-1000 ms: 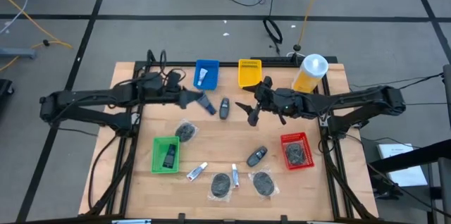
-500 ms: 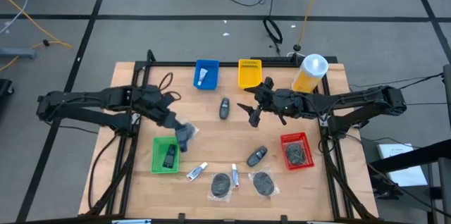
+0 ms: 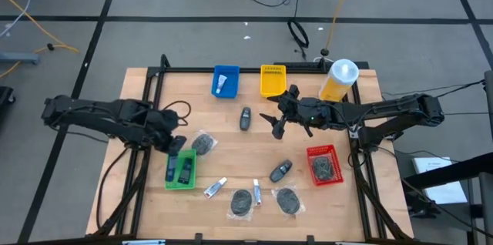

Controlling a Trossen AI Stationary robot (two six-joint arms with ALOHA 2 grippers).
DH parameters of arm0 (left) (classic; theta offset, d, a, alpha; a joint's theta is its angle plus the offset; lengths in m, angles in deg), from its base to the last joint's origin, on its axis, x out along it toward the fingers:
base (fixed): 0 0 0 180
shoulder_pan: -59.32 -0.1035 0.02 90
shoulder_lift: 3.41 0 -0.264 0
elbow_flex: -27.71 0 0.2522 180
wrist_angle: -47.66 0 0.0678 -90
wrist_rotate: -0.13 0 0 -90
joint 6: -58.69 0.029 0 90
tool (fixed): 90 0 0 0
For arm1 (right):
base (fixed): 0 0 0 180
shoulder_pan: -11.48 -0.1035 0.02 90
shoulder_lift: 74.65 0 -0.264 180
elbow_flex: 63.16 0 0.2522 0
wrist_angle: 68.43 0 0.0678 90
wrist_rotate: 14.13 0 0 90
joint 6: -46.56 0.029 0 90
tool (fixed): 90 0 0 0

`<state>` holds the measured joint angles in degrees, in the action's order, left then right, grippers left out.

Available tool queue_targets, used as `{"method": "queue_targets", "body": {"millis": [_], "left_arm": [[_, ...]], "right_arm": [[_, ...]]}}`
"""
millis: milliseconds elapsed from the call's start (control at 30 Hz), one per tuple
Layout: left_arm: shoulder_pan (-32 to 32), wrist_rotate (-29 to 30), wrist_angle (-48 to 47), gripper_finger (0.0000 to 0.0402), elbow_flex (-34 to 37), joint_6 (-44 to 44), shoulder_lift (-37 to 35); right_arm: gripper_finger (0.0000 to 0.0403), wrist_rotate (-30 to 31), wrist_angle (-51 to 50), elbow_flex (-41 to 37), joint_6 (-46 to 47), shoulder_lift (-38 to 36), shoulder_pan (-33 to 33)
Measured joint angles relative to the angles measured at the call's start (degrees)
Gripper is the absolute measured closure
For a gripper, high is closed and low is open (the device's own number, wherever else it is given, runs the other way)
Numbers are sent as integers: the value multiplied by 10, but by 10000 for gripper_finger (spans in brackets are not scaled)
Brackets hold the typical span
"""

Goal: Pick & Place Travel size toiletries
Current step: Put the blue shaving cream into the green basket, then put the gray deodorant into the yellow basket

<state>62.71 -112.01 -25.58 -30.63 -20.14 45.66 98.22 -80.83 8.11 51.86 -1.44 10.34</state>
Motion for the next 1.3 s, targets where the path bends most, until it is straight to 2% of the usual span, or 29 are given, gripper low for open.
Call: {"method": "queue_targets", "body": {"millis": [433,767,1000,1167,1300], "left_arm": [[2,42,-2,400,0,1,99],[2,35,-2,365,0,28,145],[2,24,-1,318,0,54,142],[-10,-34,-1,288,0,74,141],[-21,-59,1,278,0,106,141]], "right_arm": [[112,0,0,0,0,0,0],[112,0,0,0,0,0,0],[112,0,0,0,0,0,0],[112,-2,-26,0,35,0,0],[112,-81,-104,0,43,0,-1]]}}
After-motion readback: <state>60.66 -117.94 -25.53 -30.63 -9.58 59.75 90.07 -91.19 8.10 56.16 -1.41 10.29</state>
